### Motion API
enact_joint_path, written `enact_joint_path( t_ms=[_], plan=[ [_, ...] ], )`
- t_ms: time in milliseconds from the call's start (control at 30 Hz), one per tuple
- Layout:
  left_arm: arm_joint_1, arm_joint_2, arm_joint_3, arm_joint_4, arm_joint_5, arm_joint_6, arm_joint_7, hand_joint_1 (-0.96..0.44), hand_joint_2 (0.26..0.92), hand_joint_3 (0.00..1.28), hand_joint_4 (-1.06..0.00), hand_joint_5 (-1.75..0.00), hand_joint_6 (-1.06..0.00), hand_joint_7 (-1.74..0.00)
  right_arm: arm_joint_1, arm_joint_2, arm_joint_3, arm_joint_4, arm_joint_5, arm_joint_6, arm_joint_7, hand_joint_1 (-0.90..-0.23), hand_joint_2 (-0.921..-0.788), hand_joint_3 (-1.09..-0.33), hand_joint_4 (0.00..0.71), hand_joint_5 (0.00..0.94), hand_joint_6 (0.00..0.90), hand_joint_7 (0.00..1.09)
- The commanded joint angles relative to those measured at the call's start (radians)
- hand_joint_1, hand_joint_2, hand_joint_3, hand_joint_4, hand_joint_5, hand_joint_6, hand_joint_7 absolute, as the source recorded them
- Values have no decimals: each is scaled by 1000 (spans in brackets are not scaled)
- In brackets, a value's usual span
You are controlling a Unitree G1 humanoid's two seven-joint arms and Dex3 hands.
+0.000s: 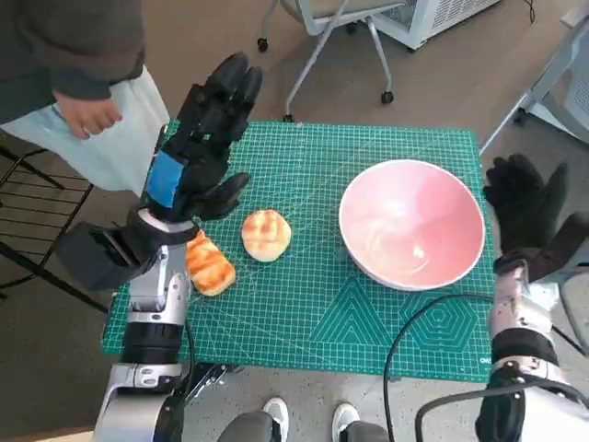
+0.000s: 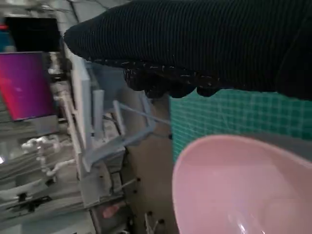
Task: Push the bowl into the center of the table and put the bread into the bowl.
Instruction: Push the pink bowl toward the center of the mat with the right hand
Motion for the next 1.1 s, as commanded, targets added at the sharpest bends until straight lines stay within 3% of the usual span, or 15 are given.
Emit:
enact_joint_path(
  t_ms=[33,667,1100],
  plan=[
    [18,14,9,-10,2,-20,0,-732,921,430,-69,-10,1,-341,24,28,-10,21,-4,47,-27,-646,-921,-755,110,15,140,184],
    [65,46,18,-68,6,6,31,-754,921,430,-77,-10,1,-332,0,91,-17,22,-14,98,-45,-619,-921,-732,132,14,177,174],
    [88,56,23,-99,0,18,36,-753,921,424,-79,-8,1,-349,-29,136,-21,17,-5,80,-7,-609,-921,-721,114,1,149,149]
  ],
)
